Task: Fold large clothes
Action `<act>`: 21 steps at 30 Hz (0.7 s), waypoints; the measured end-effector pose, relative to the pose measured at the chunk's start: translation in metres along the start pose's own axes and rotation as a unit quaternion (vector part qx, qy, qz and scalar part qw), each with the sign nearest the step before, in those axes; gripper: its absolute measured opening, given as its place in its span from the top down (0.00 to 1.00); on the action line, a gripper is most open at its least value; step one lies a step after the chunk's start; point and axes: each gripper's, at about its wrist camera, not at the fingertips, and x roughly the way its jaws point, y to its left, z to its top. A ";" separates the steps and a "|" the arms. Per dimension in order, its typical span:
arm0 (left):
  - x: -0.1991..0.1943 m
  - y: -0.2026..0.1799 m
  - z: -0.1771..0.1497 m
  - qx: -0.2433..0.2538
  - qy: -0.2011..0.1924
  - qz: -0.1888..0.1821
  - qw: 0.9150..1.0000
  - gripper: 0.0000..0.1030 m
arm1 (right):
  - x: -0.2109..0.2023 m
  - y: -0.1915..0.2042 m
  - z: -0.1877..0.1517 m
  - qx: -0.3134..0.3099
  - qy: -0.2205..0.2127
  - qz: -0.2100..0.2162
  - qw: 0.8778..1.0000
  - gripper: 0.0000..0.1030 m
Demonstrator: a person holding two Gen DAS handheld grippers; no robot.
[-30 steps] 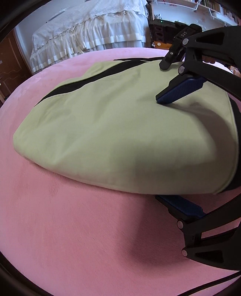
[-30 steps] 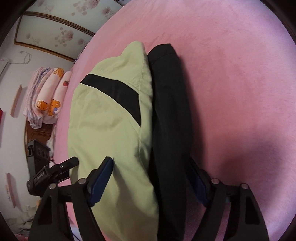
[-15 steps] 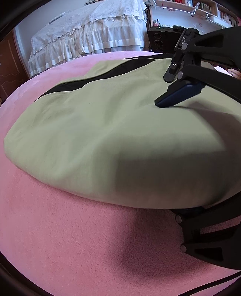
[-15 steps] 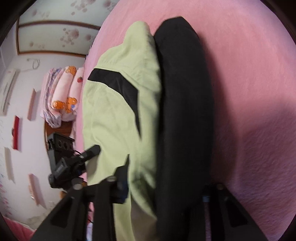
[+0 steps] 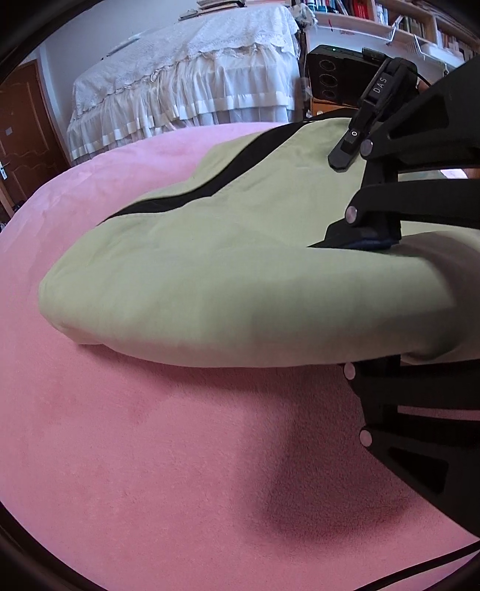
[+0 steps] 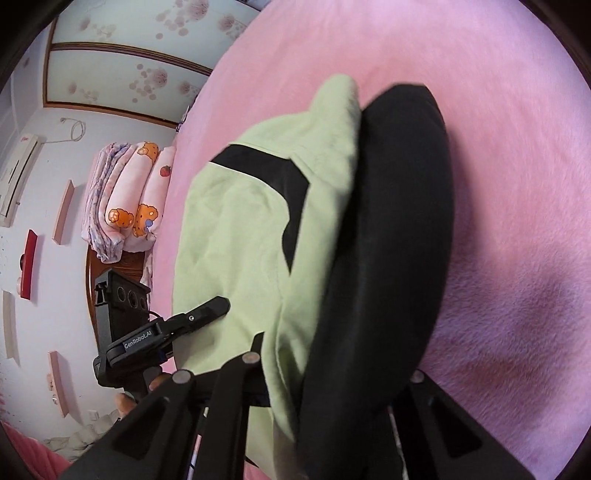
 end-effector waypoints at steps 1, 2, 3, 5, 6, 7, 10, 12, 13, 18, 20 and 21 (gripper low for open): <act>-0.006 -0.002 0.002 0.003 -0.001 -0.001 1.000 0.72 | -0.003 0.003 -0.001 -0.001 -0.004 -0.001 1.000 0.91; -0.011 -0.005 0.003 0.009 -0.004 -0.002 1.000 0.72 | -0.005 0.007 -0.002 -0.003 -0.007 0.000 1.000 0.91; -0.019 -0.010 0.005 0.021 -0.009 0.000 1.000 0.73 | -0.007 0.011 -0.003 -0.003 -0.011 0.002 1.000 0.91; -0.034 -0.019 0.009 0.038 -0.020 0.003 0.999 0.74 | -0.012 0.012 -0.006 -0.003 -0.017 0.004 1.000 0.91; -0.038 -0.023 0.011 0.045 -0.023 0.002 0.999 0.75 | -0.014 0.016 -0.007 -0.003 -0.022 0.006 1.000 0.91; -0.047 -0.027 0.015 0.052 -0.027 -0.001 0.998 0.75 | -0.015 0.019 -0.008 -0.001 -0.026 0.010 1.000 0.91; -0.072 -0.035 0.026 0.066 -0.038 -0.013 0.997 0.75 | -0.023 0.035 -0.008 -0.003 -0.044 0.018 0.999 0.91; -0.088 -0.040 0.034 0.076 -0.045 -0.019 0.996 0.75 | -0.028 0.050 -0.006 -0.012 -0.057 0.021 0.998 0.91; -0.097 -0.041 0.039 0.081 -0.049 -0.022 0.995 0.75 | -0.029 0.058 -0.005 -0.016 -0.062 0.022 0.998 0.91; -0.149 -0.039 0.064 0.098 -0.068 -0.031 0.992 0.75 | -0.033 0.114 0.001 -0.050 -0.084 0.018 0.995 0.91; -0.176 -0.035 0.077 0.108 -0.076 -0.031 0.991 0.75 | -0.031 0.136 0.002 -0.059 -0.091 0.021 0.994 0.91; -0.189 -0.031 0.082 0.112 -0.080 -0.029 0.990 0.75 | -0.029 0.149 0.003 -0.065 -0.094 0.022 0.993 0.91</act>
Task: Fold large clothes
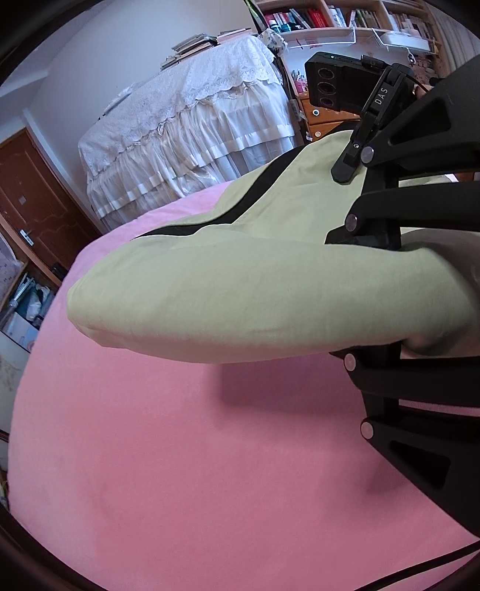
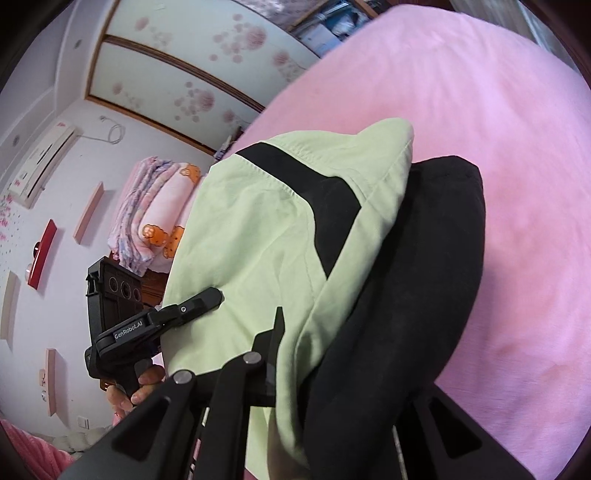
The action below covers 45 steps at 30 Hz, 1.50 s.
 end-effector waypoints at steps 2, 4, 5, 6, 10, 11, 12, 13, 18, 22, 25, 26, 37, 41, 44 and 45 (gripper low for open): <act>-0.024 0.007 0.013 0.009 -0.012 0.005 1.000 0.75 | 0.009 0.024 0.003 -0.008 -0.007 0.003 1.000 0.91; -0.054 0.021 0.026 0.018 -0.024 0.013 0.999 0.75 | 0.021 0.049 0.004 -0.016 -0.013 0.010 1.000 0.91; -0.067 0.028 0.031 0.022 -0.028 0.018 0.999 0.75 | 0.030 0.065 0.005 -0.022 -0.015 0.013 1.000 0.91; -0.083 0.038 0.038 0.025 -0.034 0.022 0.999 0.75 | 0.036 0.074 0.004 -0.025 -0.017 0.017 0.999 0.91; -0.135 0.078 0.056 0.028 -0.054 0.041 0.997 0.75 | 0.071 0.119 0.003 -0.034 -0.013 0.036 0.999 0.91; -0.146 0.090 0.058 0.027 -0.059 0.045 0.997 0.75 | 0.081 0.131 0.003 -0.037 -0.011 0.040 0.998 0.91; -0.159 0.103 0.062 0.025 -0.063 0.052 0.996 0.75 | 0.092 0.142 0.003 -0.042 -0.007 0.044 0.998 0.91; -0.171 0.117 0.064 0.023 -0.067 0.056 0.996 0.75 | 0.102 0.153 0.003 -0.048 -0.004 0.046 0.998 0.91; -0.220 0.192 0.075 0.017 -0.086 0.082 0.993 0.75 | 0.160 0.196 -0.006 -0.074 0.018 0.060 0.995 0.91; -0.232 0.254 0.082 0.002 -0.090 0.097 0.991 0.75 | 0.214 0.226 -0.009 -0.088 0.044 0.059 0.993 0.91; -0.217 0.289 0.086 -0.006 -0.095 0.100 0.990 0.75 | 0.253 0.237 -0.012 -0.097 0.058 0.051 0.992 0.91; -0.214 0.307 0.090 -0.009 -0.095 0.103 0.990 0.75 | 0.266 0.240 -0.013 -0.101 0.061 0.048 0.992 0.91; -0.131 0.419 0.123 -0.019 -0.054 0.157 0.986 0.74 | 0.407 0.220 -0.019 -0.119 0.084 0.024 0.989 0.91; -0.102 0.458 0.117 -0.047 -0.030 0.159 0.986 0.72 | 0.440 0.203 -0.035 -0.123 0.106 -0.008 0.987 0.91; -0.090 0.469 0.112 -0.041 -0.030 0.170 0.984 0.61 | 0.444 0.202 -0.043 -0.149 0.091 -0.018 0.984 0.90; -0.086 0.469 0.109 -0.037 -0.030 0.178 0.983 0.57 | 0.447 0.200 -0.042 -0.141 0.090 -0.021 0.986 0.89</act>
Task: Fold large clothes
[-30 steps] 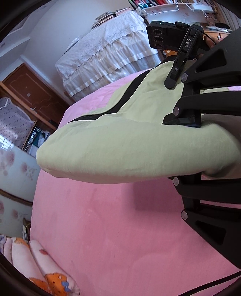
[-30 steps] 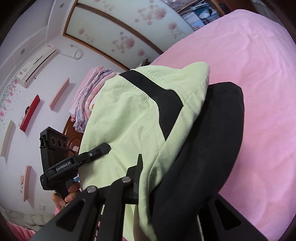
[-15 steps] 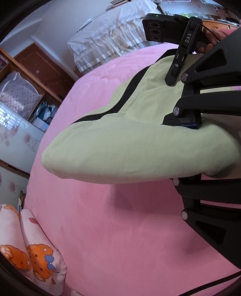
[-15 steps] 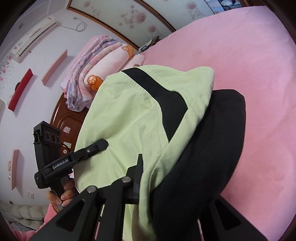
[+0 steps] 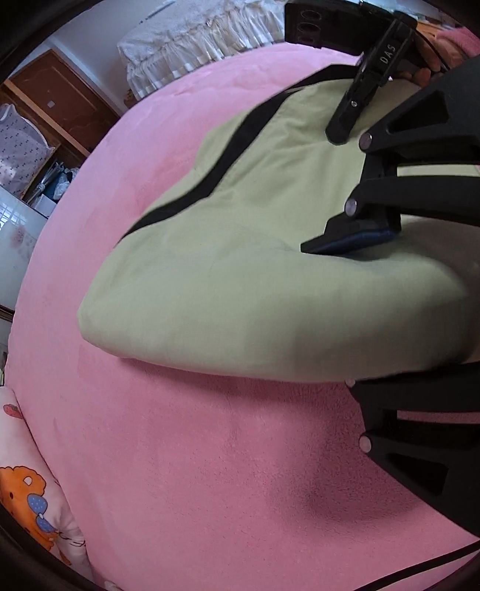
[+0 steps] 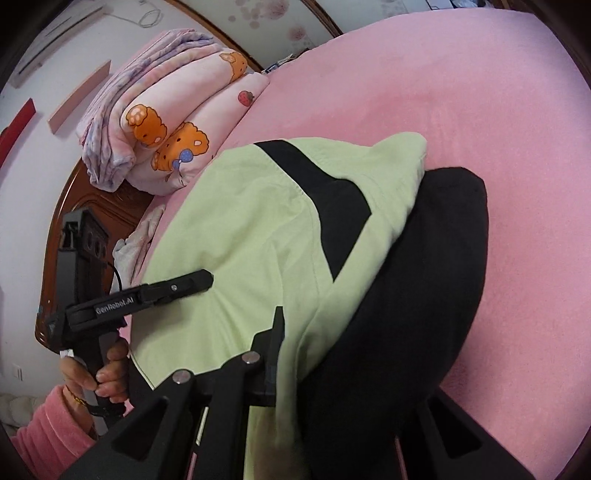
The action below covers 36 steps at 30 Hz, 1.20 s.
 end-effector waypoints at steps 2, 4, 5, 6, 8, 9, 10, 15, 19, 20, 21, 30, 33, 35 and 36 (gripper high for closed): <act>0.007 0.000 -0.003 0.011 -0.001 0.020 1.000 0.52 | 0.009 -0.005 -0.001 0.011 0.013 -0.025 1.000 0.80; 0.009 -0.001 -0.002 0.013 -0.003 0.034 0.999 0.42 | 0.014 -0.009 -0.003 0.016 0.020 -0.046 0.999 0.71; 0.008 -0.003 -0.001 0.011 -0.002 0.043 0.999 0.40 | 0.013 -0.011 -0.004 0.022 0.020 -0.053 0.998 0.68; 0.006 -0.004 -0.002 0.009 -0.004 0.055 0.998 0.36 | 0.012 -0.011 -0.005 0.027 0.020 -0.058 0.998 0.67; -0.002 -0.008 -0.003 -0.004 -0.008 0.088 0.996 0.35 | 0.007 -0.003 -0.005 0.026 0.029 -0.083 0.996 0.56; -0.009 -0.012 -0.005 -0.003 -0.016 0.106 0.994 0.35 | 0.003 0.001 -0.005 0.021 0.031 -0.095 0.995 0.54; -0.018 -0.019 -0.009 0.003 -0.031 0.128 0.991 0.35 | -0.003 0.005 -0.007 0.014 0.034 -0.109 0.993 0.51; -0.058 -0.054 -0.035 0.022 -0.098 0.176 0.979 0.25 | -0.038 0.015 -0.018 0.010 0.017 -0.135 0.991 0.49; -0.062 -0.064 -0.065 0.004 -0.100 0.179 0.979 0.22 | -0.062 0.009 -0.040 0.015 0.006 -0.179 0.984 0.34; -0.055 -0.065 -0.073 -0.007 -0.085 0.182 0.980 0.22 | -0.067 0.007 -0.047 0.022 0.007 -0.184 0.983 0.34; -0.051 -0.063 -0.080 -0.018 -0.070 0.184 0.980 0.22 | -0.072 0.003 -0.055 0.029 0.009 -0.182 0.983 0.34; -0.050 -0.084 -0.092 -0.041 -0.055 0.228 0.971 0.22 | -0.065 -0.016 -0.083 -0.006 -0.008 -0.235 0.972 0.34; -0.086 -0.106 -0.103 -0.036 -0.087 0.229 0.969 0.22 | -0.087 -0.014 -0.081 0.009 -0.005 -0.229 0.973 0.34; -0.112 -0.126 -0.117 -0.031 -0.117 0.239 0.964 0.22 | -0.113 -0.008 -0.085 0.005 -0.019 -0.218 0.976 0.33; -0.121 -0.136 -0.123 -0.032 -0.123 0.242 0.962 0.22 | -0.128 -0.004 -0.089 -0.001 -0.026 -0.217 0.976 0.33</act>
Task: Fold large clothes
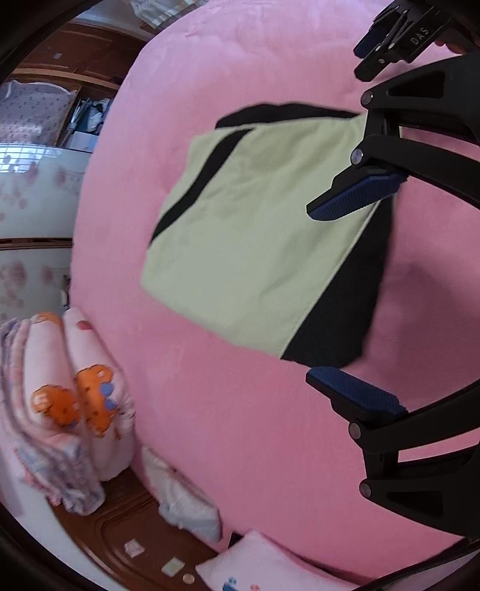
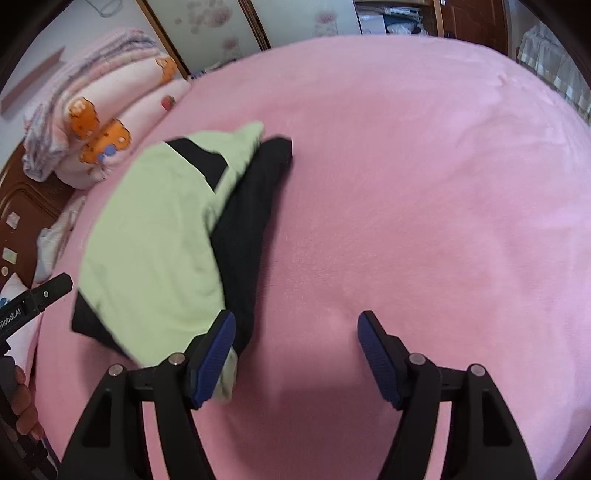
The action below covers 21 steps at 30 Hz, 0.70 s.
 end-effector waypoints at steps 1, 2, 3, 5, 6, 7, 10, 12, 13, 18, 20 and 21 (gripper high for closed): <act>-0.016 -0.004 -0.008 -0.007 -0.001 -0.001 1.000 0.22 | -0.014 -0.002 -0.003 -0.005 -0.003 -0.001 1.000 0.33; -0.034 -0.008 -0.017 -0.019 0.004 -0.007 1.000 0.22 | -0.028 -0.005 -0.007 -0.011 -0.004 -0.002 1.000 0.33; -0.045 -0.011 -0.021 -0.027 0.005 -0.014 1.000 0.22 | -0.043 -0.009 -0.012 -0.018 -0.002 -0.006 1.000 0.33; -0.081 -0.017 -0.041 -0.046 0.001 -0.033 0.998 0.22 | -0.072 -0.019 -0.024 -0.022 0.003 -0.007 1.000 0.29; -0.100 -0.021 -0.053 -0.055 -0.002 -0.038 0.998 0.22 | -0.086 -0.024 -0.031 -0.023 0.004 -0.008 1.000 0.29; -0.115 -0.024 -0.063 -0.058 -0.002 -0.041 0.997 0.22 | -0.101 -0.030 -0.038 -0.022 0.001 -0.009 1.000 0.28; -0.166 -0.032 -0.106 -0.067 0.005 -0.048 0.997 0.22 | -0.147 -0.053 -0.066 -0.016 -0.001 -0.013 1.000 0.25; -0.194 -0.037 -0.133 -0.068 0.007 -0.047 0.997 0.22 | -0.176 -0.071 -0.088 0.000 0.003 -0.011 1.000 0.24; -0.206 -0.041 -0.142 -0.066 0.010 -0.048 0.997 0.22 | -0.188 -0.078 -0.098 0.009 0.004 -0.008 1.000 0.23; -0.266 -0.053 -0.207 -0.061 0.022 -0.059 0.996 0.22 | -0.249 -0.113 -0.155 0.010 -0.006 -0.032 0.999 0.17; -0.290 -0.057 -0.234 -0.057 0.023 -0.053 0.997 0.22 | -0.270 -0.129 -0.181 0.027 -0.004 -0.024 0.999 0.16; -0.300 -0.059 -0.244 -0.056 0.028 -0.052 0.997 0.22 | -0.277 -0.135 -0.191 0.035 -0.002 -0.020 0.999 0.16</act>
